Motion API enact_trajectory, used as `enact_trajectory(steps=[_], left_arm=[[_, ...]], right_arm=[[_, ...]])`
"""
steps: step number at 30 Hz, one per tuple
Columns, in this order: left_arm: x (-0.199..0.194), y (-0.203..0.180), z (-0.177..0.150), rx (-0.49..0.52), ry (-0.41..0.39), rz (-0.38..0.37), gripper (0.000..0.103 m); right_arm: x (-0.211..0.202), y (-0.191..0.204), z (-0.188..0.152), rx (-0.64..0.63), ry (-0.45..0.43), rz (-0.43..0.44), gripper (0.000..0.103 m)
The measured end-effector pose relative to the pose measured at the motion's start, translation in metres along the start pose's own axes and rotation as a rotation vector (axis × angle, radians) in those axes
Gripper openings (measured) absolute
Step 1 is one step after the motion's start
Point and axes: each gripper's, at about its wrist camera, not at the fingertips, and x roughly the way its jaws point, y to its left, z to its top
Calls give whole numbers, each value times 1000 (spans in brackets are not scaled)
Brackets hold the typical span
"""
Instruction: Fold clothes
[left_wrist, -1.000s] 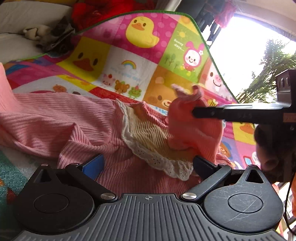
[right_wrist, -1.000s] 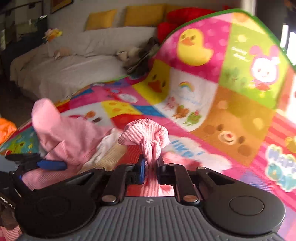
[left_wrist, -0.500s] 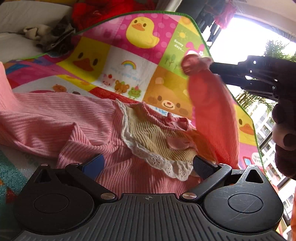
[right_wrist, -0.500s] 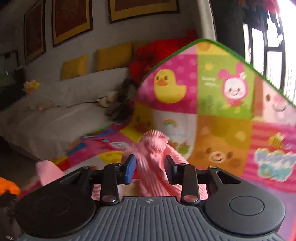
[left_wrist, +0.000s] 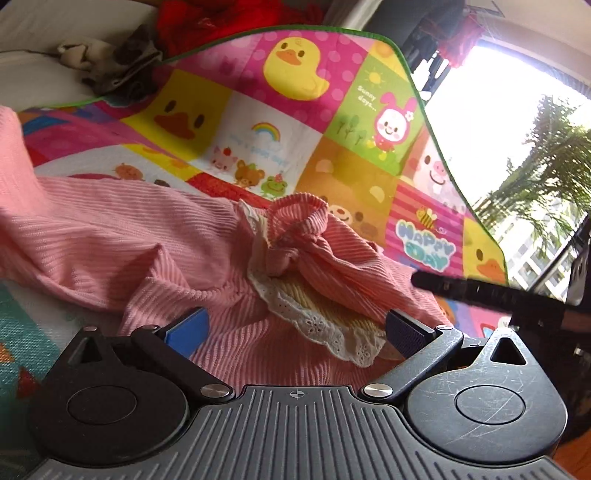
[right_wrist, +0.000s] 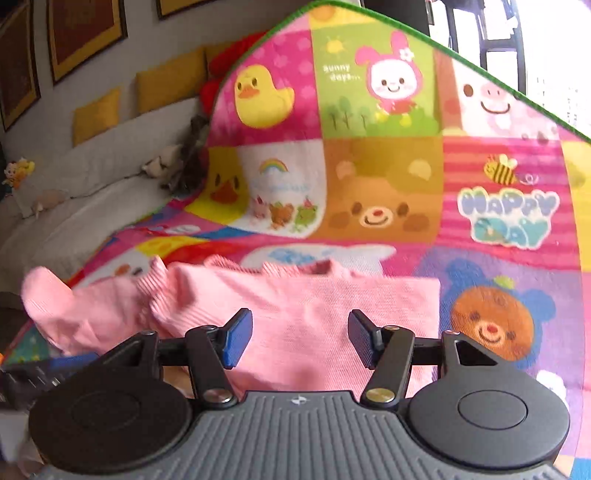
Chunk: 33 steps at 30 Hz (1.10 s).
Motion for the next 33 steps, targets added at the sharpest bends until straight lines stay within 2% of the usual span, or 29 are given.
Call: enact_trajectory(steps=[1,3,5,7,9,11,14,15,16,17,18,19,20,24,26,27,28,29,30,32,33], left_arm=[[-11,0,1,-29,-43,31,103],[-43,4,4,-86,-195,116,103],[-64,13,11,-115,-299,235,103],[-71,32,22,-171,-355,378,103],[-72,62,32,-262,-374,486,103],[-69,91,42,-330,-355,547,103],[-61,128,53,-404,-278,554,102],[-61,137,54,-425,-264,531,101],[-61,141,55,-421,-260,519,91],[-60,140,58,-390,-251,508,50],[-58,138,63,-351,-231,479,35],[-57,134,68,-326,-222,449,24],[-57,124,75,-288,-235,419,24],[-52,52,98,-38,-318,306,24],[-45,11,105,44,-325,194,24],[-40,-8,106,74,-313,128,27],[-32,-25,103,99,-286,42,47],[-25,-42,101,122,-258,-43,83],[-19,-55,96,132,-227,-122,93],[-13,-71,86,140,-187,-211,95],[-12,-74,83,138,-172,-226,95]], right_arm=[[3,-1,-10,-18,-2,-19,58],[3,-1,-25,-47,-20,-31,58],[-1,-2,-27,-40,-46,-15,60],[-6,-3,-27,-39,-76,-7,63],[-11,-1,-26,-49,-91,-4,63],[-20,0,-24,-55,-108,6,63],[-38,-5,-19,-46,-141,24,65],[-45,-7,-17,-42,-155,25,66],[-51,-9,-16,-38,-169,24,67],[-57,-12,-14,-32,-182,24,67],[-63,-16,-13,-25,-195,23,67],[-69,-19,-12,-18,-207,22,68],[-74,-23,-11,-11,-218,19,68],[-86,-33,-8,11,-250,-6,69],[-89,-36,-7,23,-255,-7,69],[-89,-37,-7,27,-255,-7,69],[-89,-37,-8,30,-252,-8,69],[-89,-38,-8,32,-248,-10,69],[-89,-38,-9,32,-243,-16,69],[-90,-38,-10,32,-232,-19,69],[-90,-39,-10,32,-228,-19,70]])
